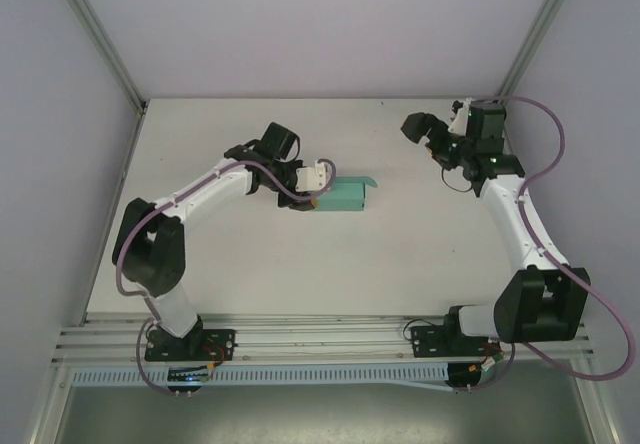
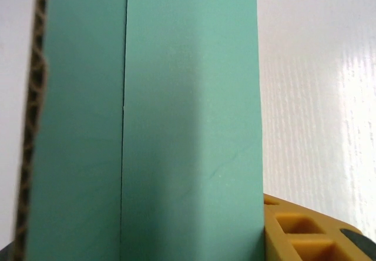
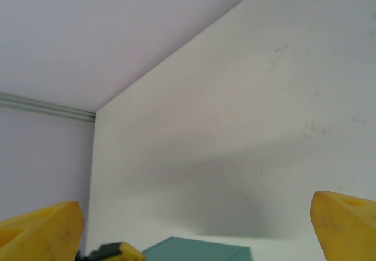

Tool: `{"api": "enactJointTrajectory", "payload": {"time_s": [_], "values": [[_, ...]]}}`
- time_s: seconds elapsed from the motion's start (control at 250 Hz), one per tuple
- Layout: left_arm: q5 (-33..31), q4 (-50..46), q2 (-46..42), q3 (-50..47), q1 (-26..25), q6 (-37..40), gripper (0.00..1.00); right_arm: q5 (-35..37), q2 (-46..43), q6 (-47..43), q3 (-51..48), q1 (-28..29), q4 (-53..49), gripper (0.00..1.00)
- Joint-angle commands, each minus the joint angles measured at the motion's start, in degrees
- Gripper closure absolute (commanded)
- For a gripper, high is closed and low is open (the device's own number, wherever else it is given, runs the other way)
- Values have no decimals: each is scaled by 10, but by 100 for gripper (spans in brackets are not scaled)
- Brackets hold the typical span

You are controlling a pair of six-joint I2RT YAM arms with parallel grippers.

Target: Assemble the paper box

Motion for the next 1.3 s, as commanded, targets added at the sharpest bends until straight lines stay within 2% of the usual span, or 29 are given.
{"api": "enactJointTrajectory", "payload": {"time_s": [0.0, 0.164, 0.244, 0.312, 0.388, 0.448, 0.492, 0.66, 0.723, 0.883, 0.975, 1.111, 1.215, 1.299], "values": [[66, -90, 33, 21, 18, -22, 60, -31, -15, -155, -23, 18, 69, 1], [50, -98, 66, 35, 22, -36, 59, -96, -8, -326, -27, 72, 9, 1], [40, -85, 73, 31, 22, -42, 60, -116, 19, -368, -15, 97, -30, 12], [33, -72, 78, 31, 23, -53, 60, -93, 47, -396, 6, 126, -72, 16], [33, -71, 84, 35, 22, -62, 60, -29, 76, -410, 30, 156, -115, 17], [31, -70, 87, 39, 23, -65, 59, -4, 96, -421, 42, 167, -139, 20], [28, -67, 89, 39, 22, -69, 59, -1, 108, -424, 47, 170, -150, 25], [23, -67, 93, 39, 23, -74, 59, -7, 134, -451, 49, 183, -165, 30], [23, -71, 94, 43, 23, -76, 59, -10, 146, -458, 56, 187, -173, 36], [20, -74, 90, 46, 22, -74, 59, 7, 177, -466, 81, 194, -182, 38], [16, -80, 92, 49, 22, -72, 59, 9, 192, -469, 96, 196, -188, 46], [3, -82, 97, 53, 22, -76, 59, 17, 203, -469, 115, 201, -206, 80], [1, -76, 98, 57, 22, -82, 59, 26, 206, -457, 129, 204, -237, 98], [5, -68, 97, 62, 22, -90, 59, 25, 206, -417, 132, 205, -245, 100]]}}
